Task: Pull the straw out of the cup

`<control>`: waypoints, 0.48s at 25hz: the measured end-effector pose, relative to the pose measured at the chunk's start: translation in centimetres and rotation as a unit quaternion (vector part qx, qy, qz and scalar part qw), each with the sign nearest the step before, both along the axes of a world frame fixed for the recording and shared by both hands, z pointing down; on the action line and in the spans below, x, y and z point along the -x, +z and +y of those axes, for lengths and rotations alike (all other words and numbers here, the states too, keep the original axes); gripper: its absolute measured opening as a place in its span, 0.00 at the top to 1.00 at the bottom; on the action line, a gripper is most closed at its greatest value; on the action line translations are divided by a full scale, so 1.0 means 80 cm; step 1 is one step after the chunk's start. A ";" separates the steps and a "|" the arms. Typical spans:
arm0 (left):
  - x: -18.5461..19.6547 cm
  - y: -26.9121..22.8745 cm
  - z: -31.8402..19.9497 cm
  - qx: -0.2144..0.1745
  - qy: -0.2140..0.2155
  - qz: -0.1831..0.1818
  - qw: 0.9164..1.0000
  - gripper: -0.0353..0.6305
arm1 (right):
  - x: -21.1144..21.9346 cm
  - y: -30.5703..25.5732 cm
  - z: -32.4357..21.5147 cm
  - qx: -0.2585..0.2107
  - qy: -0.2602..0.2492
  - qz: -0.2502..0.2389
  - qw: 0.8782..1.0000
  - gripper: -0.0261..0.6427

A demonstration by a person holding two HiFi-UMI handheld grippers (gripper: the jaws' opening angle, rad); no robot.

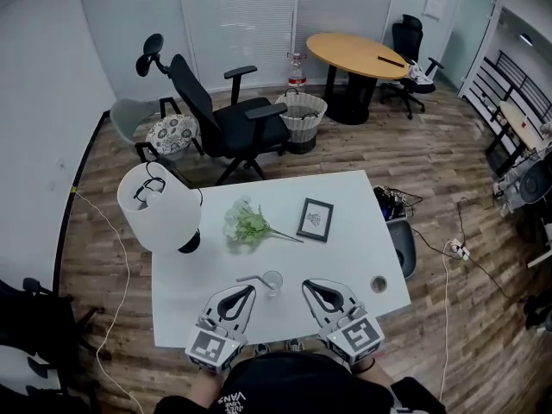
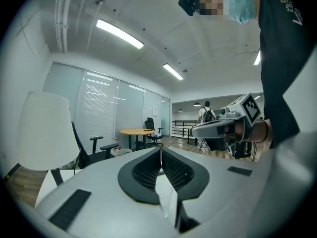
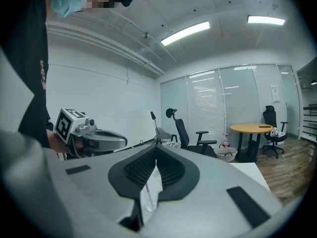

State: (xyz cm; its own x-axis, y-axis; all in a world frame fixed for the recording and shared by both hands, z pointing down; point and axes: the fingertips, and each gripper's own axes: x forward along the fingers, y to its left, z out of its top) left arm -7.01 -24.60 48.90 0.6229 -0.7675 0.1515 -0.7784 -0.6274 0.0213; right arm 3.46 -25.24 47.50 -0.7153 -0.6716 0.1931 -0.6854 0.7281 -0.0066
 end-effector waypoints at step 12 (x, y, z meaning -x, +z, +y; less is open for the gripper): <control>0.012 0.084 -0.008 0.094 -0.035 0.023 0.995 0.93 | -0.006 0.007 -0.001 0.007 0.003 0.004 1.000 0.94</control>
State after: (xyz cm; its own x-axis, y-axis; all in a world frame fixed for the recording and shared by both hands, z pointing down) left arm -7.94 -25.26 55.63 0.5786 -0.7696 0.2699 -0.8154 -0.5536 0.1693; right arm 3.91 -25.32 48.07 -0.7094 -0.6735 0.2077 -0.6901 0.7237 -0.0104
